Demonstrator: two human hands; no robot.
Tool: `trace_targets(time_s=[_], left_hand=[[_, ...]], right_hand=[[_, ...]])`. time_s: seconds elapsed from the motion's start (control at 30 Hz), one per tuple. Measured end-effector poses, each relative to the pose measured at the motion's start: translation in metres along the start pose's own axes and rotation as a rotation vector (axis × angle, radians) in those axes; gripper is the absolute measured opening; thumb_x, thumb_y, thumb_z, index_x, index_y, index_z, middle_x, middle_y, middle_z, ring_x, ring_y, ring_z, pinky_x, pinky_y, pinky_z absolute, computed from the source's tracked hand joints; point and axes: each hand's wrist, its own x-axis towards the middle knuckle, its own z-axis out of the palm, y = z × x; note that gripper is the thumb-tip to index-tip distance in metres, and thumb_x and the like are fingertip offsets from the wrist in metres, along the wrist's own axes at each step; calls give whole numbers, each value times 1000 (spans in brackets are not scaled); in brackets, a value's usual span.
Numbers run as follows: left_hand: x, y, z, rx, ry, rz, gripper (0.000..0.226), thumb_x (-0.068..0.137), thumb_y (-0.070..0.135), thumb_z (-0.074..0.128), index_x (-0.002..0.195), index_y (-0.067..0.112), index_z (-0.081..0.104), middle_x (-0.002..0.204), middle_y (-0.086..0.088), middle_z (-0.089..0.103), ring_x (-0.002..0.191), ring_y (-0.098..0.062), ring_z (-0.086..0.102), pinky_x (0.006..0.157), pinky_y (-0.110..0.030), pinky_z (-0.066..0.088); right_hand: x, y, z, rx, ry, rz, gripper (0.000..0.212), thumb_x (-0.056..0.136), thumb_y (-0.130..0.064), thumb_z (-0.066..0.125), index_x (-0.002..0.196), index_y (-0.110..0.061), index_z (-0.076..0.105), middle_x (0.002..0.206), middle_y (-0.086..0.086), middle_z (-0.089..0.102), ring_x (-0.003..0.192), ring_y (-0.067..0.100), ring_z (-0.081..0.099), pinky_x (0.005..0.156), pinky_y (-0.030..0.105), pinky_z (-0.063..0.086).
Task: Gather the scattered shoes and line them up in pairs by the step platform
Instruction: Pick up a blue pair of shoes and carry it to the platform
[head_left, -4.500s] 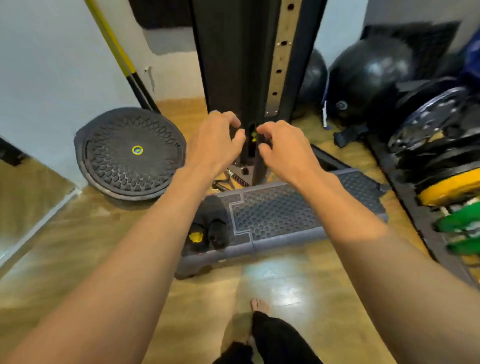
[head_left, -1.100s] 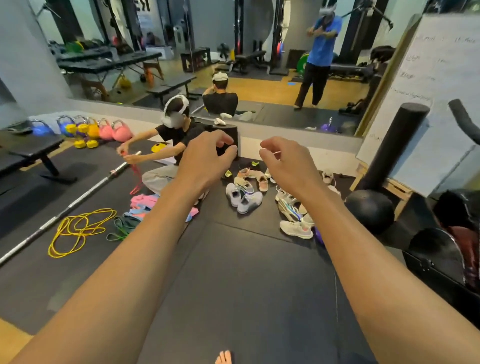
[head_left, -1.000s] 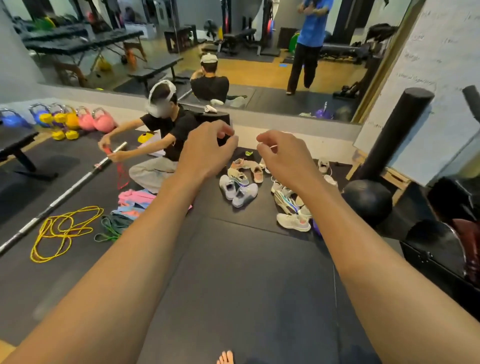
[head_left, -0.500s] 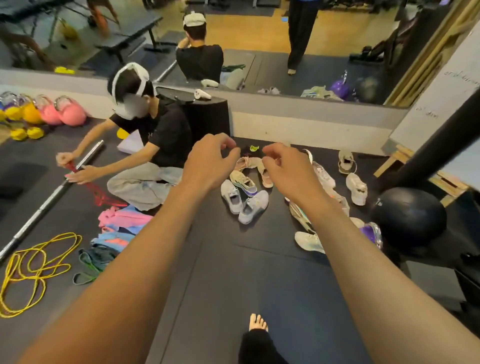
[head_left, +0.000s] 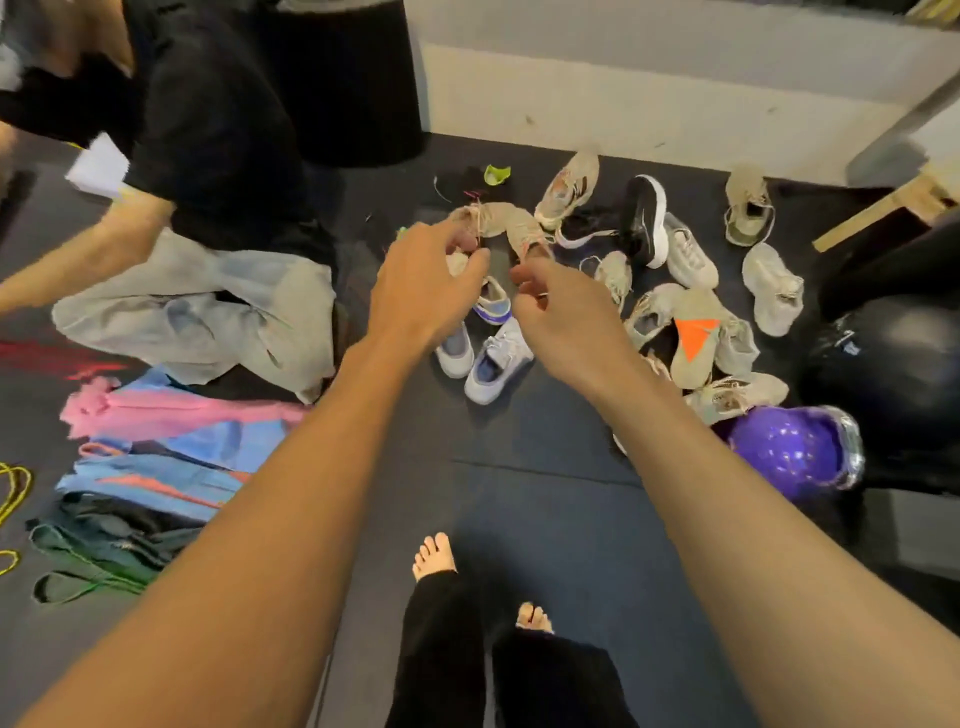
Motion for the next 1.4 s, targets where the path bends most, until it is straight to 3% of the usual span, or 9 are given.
trace_targets(time_s=[0.2,0.33,0.47,0.6,0.77,0.97,1.13,1.23,1.4], left_hand=[[51,-116,129,-85,-51,-103,20,84,40,54,92,26,66,101,5,67,95,-15,58,80,-29,45],[70,-186,230,-132,-88,-181,20,87,38,56,92,23,67,96,3,68,89,-14,60,77,-31,47],[93,-253,314,-142,-69,-230,15,88,31,55,91,20,66,97,0,69,89,-16,61,78,-33,48],[106,-317,380,-91,-40,-344,21,88,23,51,104,18,63,107,-5,67,101,-26,59,77,-32,42],[108,-367,435,115,-271,-418,32,93,26,46,122,14,50,129,-16,53,116,-39,50,79,-38,37],[114,-374,450,16,-280,-492,36,90,24,50,122,8,49,127,-17,52,111,-38,52,75,-37,36],[114,-381,448,-47,-211,-508,25,88,29,50,99,8,60,109,-17,63,97,-37,57,70,-34,38],[114,-386,450,24,-224,-480,15,87,28,55,81,14,53,102,-18,63,89,-38,55,67,-34,37],[116,-399,456,125,-251,-502,27,86,33,63,101,11,63,111,-16,62,99,-38,58,70,-35,39]], right_hand=[[88,84,123,35,-69,83,29,90,-15,45,113,-14,62,112,9,67,105,29,58,93,43,43],[137,155,220,54,-119,157,24,92,-17,43,108,-17,61,100,5,62,98,28,57,80,38,44],[183,224,310,19,-145,201,28,92,-17,46,118,-16,56,121,9,61,110,31,55,77,34,40],[218,281,388,22,-147,274,31,89,-21,49,117,-8,53,120,17,59,113,36,53,76,36,41],[220,318,466,-120,-262,394,51,90,-35,55,127,-6,37,132,19,51,122,36,48,86,42,43],[222,325,468,-100,-76,377,39,89,-35,50,119,-11,48,124,17,55,115,36,50,75,37,36],[234,334,414,324,178,456,44,75,-44,54,109,-18,63,108,9,63,96,34,57,75,39,49],[237,344,378,886,301,520,37,75,-39,74,103,-17,65,103,4,61,88,24,61,53,41,57],[223,382,336,1606,353,594,40,79,-48,68,111,-24,65,99,2,71,82,22,72,49,28,53]])
